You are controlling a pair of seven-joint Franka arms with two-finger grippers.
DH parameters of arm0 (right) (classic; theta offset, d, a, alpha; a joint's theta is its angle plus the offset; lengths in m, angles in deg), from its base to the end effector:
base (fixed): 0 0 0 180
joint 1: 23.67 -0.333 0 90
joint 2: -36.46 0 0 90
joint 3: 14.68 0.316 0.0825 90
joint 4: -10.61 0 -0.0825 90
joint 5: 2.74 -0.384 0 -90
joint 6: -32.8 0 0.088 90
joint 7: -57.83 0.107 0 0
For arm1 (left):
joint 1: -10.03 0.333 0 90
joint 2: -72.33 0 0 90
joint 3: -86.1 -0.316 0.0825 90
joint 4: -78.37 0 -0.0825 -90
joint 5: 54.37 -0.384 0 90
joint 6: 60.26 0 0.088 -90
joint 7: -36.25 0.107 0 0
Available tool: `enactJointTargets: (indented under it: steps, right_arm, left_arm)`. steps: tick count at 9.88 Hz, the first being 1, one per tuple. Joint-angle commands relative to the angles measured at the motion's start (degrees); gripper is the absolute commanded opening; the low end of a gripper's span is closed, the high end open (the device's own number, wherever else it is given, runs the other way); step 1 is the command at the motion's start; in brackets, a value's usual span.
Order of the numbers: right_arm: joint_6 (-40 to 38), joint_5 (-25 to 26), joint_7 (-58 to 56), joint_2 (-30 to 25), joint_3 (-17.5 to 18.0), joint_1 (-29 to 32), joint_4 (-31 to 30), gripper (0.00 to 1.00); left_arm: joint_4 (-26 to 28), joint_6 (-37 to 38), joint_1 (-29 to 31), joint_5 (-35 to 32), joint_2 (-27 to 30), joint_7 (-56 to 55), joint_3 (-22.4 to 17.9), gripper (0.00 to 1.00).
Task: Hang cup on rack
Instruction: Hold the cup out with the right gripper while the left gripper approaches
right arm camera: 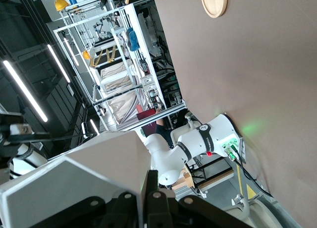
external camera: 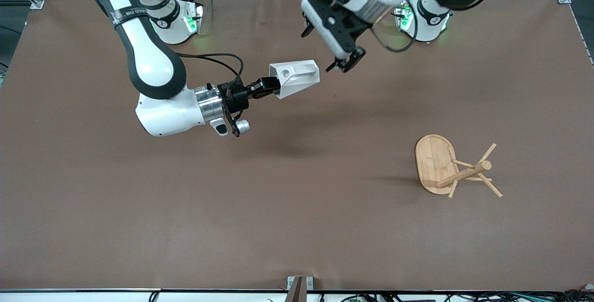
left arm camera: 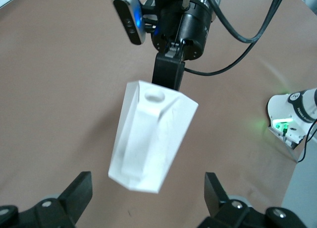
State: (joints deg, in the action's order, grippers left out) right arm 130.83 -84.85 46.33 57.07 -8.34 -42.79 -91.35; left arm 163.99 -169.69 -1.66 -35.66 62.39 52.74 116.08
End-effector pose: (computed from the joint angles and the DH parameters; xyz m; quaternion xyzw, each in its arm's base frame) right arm 0.5375 0.3508 0.4016 -0.7586 -0.0146 0.2372 0.6067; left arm 0.4750 -0.4158 0.6113 0.8683 -0.4347 0.0825 0.2241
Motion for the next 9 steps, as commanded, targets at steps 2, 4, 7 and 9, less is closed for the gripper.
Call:
enactJointTargets:
  steps: [2,4,7,9]
  right_arm:
    - [-0.30,-1.82,-0.28,-0.22,0.08,-0.04,-0.52,0.01]
    - [-0.30,-1.82,-0.28,-0.31,0.08,-0.04,-0.52,0.01]
    - [-0.38,-1.82,-0.37,-0.31,0.08,-0.04,-1.31,0.01]
    - [-0.30,-1.82,-0.37,-0.40,0.08,-0.04,-1.31,0.01]
  left_arm:
    - [-0.99,-0.44,-0.97,-2.28,-5.00,4.60,0.69,1.00]
    - [-0.72,-0.44,-2.81,-2.63,-5.17,4.60,0.69,1.00]
    - [-0.72,-0.44,-3.60,-6.29,-6.66,5.04,0.69,1.00]
    - [-0.72,-0.44,-4.49,-7.11,-7.46,5.04,0.60,1.00]
